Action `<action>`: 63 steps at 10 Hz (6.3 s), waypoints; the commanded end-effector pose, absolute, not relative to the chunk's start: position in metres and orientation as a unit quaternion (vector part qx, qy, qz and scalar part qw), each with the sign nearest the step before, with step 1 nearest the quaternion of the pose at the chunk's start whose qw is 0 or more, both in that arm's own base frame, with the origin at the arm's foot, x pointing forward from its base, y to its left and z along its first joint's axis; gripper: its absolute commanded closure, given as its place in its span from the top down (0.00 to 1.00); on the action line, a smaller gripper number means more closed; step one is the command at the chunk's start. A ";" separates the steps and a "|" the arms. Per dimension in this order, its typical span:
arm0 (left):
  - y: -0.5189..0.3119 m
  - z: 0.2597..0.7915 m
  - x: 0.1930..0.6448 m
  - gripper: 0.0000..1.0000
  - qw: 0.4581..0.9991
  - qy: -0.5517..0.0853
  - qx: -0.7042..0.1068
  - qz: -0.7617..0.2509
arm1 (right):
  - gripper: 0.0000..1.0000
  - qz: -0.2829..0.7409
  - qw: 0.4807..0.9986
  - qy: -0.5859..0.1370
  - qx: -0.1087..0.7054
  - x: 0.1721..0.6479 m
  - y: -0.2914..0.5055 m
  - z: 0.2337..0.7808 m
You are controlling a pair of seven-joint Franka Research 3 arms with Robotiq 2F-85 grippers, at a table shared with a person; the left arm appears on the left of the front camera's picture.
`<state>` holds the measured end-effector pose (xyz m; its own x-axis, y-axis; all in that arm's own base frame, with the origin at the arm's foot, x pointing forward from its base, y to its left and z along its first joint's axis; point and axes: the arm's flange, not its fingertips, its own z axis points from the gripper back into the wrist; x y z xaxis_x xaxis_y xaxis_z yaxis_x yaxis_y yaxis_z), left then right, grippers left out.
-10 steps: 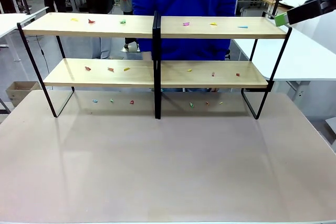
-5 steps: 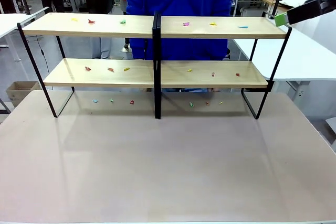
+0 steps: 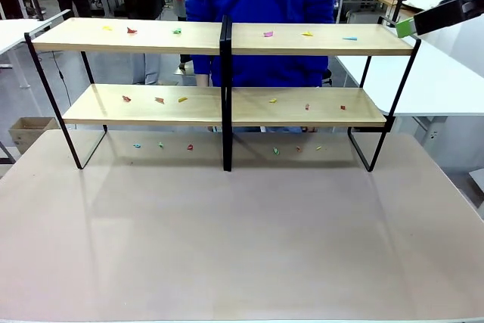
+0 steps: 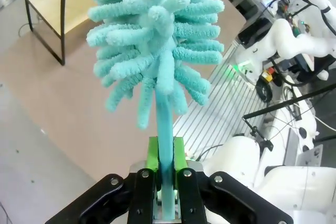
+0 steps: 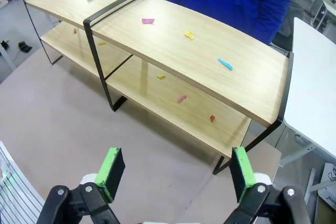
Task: Clean the shelves.
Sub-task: Clean a randomly selected level of the Shelf with the Duster.
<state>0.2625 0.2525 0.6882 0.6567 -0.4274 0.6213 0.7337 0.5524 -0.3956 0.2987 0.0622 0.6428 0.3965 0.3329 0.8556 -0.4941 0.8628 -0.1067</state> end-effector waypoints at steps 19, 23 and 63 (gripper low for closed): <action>0.070 0.544 0.292 0.12 0.737 0.283 -0.215 -0.575 | 1.00 0.247 0.832 -0.490 0.086 0.299 0.062 0.643; 0.048 0.527 0.315 0.12 0.795 0.274 -0.187 -0.507 | 1.00 0.247 0.832 -0.490 0.086 0.299 0.062 0.643; -0.260 0.367 0.419 0.12 0.987 -0.019 -0.134 0.084 | 1.00 0.247 0.832 -0.490 0.086 0.299 0.062 0.643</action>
<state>0.4141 -0.2529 0.3594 0.9935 0.0954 0.0626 -0.0733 0.9538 -0.2913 0.2985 0.0626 0.6428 0.3961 0.3337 0.8554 -0.4941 0.8627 -0.1078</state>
